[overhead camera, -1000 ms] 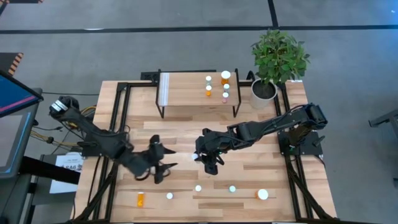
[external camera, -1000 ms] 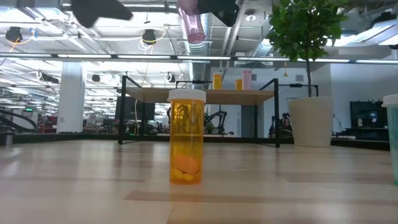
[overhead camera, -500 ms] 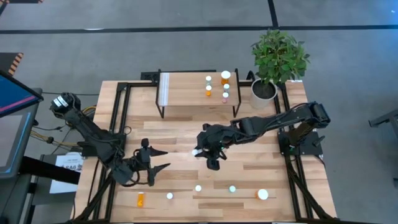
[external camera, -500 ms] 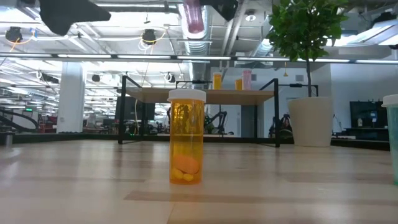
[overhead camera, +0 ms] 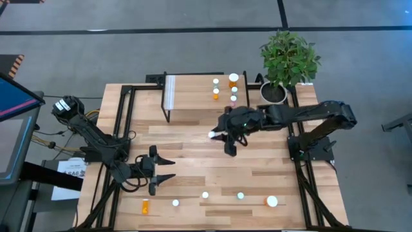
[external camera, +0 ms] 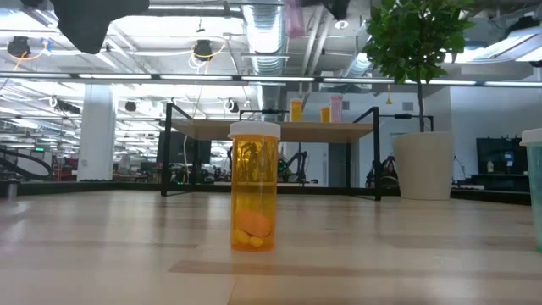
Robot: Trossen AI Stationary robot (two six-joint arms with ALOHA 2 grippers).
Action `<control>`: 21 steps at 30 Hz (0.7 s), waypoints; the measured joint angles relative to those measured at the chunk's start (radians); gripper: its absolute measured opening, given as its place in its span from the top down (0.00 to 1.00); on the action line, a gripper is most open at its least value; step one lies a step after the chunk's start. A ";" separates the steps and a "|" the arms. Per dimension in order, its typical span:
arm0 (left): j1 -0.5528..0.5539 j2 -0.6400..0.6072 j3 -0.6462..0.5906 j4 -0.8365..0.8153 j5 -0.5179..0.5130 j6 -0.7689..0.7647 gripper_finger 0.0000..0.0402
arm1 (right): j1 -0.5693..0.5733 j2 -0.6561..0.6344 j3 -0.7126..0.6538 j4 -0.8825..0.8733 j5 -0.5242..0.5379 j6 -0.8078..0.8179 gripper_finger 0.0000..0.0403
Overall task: Pick and place medicine bottles onto shelf by color
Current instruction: Put the top small purple pill bottle on the shelf
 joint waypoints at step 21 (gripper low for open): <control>0.094 0.000 0.000 0.006 0.074 -0.010 0.46 | -0.341 -0.059 -0.349 0.462 0.082 -0.008 0.69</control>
